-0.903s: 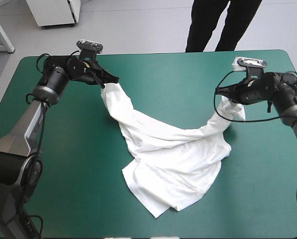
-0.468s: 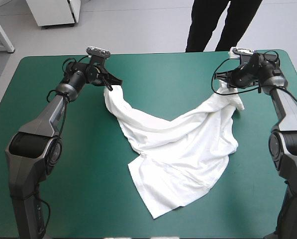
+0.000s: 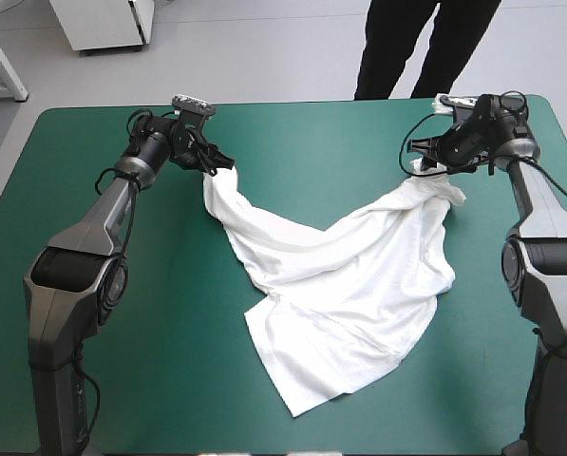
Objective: Fold the cloth
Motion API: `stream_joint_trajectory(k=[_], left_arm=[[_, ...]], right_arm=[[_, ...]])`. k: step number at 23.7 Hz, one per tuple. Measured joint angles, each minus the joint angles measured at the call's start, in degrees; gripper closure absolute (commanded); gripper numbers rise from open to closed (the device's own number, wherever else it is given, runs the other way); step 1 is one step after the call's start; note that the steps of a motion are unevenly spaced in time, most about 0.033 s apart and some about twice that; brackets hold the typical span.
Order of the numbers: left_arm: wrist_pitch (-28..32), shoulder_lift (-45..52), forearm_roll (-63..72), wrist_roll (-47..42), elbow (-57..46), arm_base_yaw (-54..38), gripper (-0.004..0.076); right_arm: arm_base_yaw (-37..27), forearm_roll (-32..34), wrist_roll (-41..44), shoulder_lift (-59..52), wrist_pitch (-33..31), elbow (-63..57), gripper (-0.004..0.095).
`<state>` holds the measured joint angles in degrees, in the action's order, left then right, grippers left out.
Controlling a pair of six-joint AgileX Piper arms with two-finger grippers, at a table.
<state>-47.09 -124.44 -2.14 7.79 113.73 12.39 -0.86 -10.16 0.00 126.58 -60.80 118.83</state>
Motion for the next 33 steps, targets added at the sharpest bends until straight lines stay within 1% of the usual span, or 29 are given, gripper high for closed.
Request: stream_joint_trajectory(k=[4, 8, 11, 13, 14, 15, 16, 17, 18, 21, 22, 24, 27, 29, 33], left_arm=[[-7.0, 0.0, -1.5, 0.2, 3.2, 0.0, 0.0328], [-10.9, 1.2, -1.8, 0.3, 5.4, 0.0, 0.0328], [-13.7, 3.6, -2.5, 0.4, 5.8, 0.0, 0.0328], [-16.6, 5.4, -3.5, 0.4, 5.9, 0.0, 0.0328], [-19.6, 7.1, -4.1, 0.4, 6.0, 0.0, 0.0328], [-20.7, 7.7, -4.2, 0.4, 6.0, 0.0, 0.0328], [-22.7, 9.0, -4.2, 0.4, 6.0, 0.0, 0.0328], [-23.1, 9.6, -4.2, 0.4, 5.9, 0.0, 0.0332], [-23.8, 11.3, -4.3, 0.4, 5.5, 0.0, 0.0337], [-24.4, 14.8, -4.0, 0.4, 4.5, 0.0, 0.0338], [-24.4, 17.3, -2.9, 0.5, 2.6, 0.0, 0.0338], [-24.4, 22.0, -0.5, 1.7, -2.3, 0.0, 0.0339], [-24.5, 32.6, 3.5, 3.5, -14.2, 0.5, 0.0338], [-24.9, 39.0, 4.1, 4.3, -19.4, 3.1, 0.0339], [-25.0, 44.6, 4.3, 4.9, -22.2, 11.1, 0.0339]], right_arm=[[-0.3, -0.2, 0.3, -0.3, -2.1, 0.0, 0.0397], [-0.6, -0.1, 0.3, -2.6, -3.4, 0.0, 0.0399], [-0.6, 0.0, 0.0, -5.2, -4.7, 0.0, 0.0398], [-0.6, 0.1, 0.3, -6.8, -5.8, -0.1, 0.0398], [-0.6, 0.2, 0.4, -8.9, -6.9, -1.6, 0.0398], [-0.6, 0.3, 0.5, -9.8, -7.2, -2.9, 0.0398], [-0.6, 0.4, 0.5, -12.5, -7.4, -6.7, 0.0398], [-0.6, 0.5, 0.5, -14.1, -7.4, -8.4, 0.0398], [-0.6, 0.6, 0.5, -17.4, -7.4, -12.7, 0.0400], [-0.6, 0.2, 0.5, -24.0, -7.2, -21.8, 0.0449], [-0.6, -0.1, 0.5, -27.4, -7.1, -25.3, 0.0460], [-0.6, -0.1, 0.5, -32.0, -7.1, -28.7, 0.0463], [-0.6, 0.0, 0.5, -36.6, -7.2, -30.2, 0.0463], [-0.6, 0.0, 0.5, -38.1, -7.4, -30.2, 0.0463], [-0.6, 0.0, 0.5, -38.5, -8.1, -30.2, 0.0463]])
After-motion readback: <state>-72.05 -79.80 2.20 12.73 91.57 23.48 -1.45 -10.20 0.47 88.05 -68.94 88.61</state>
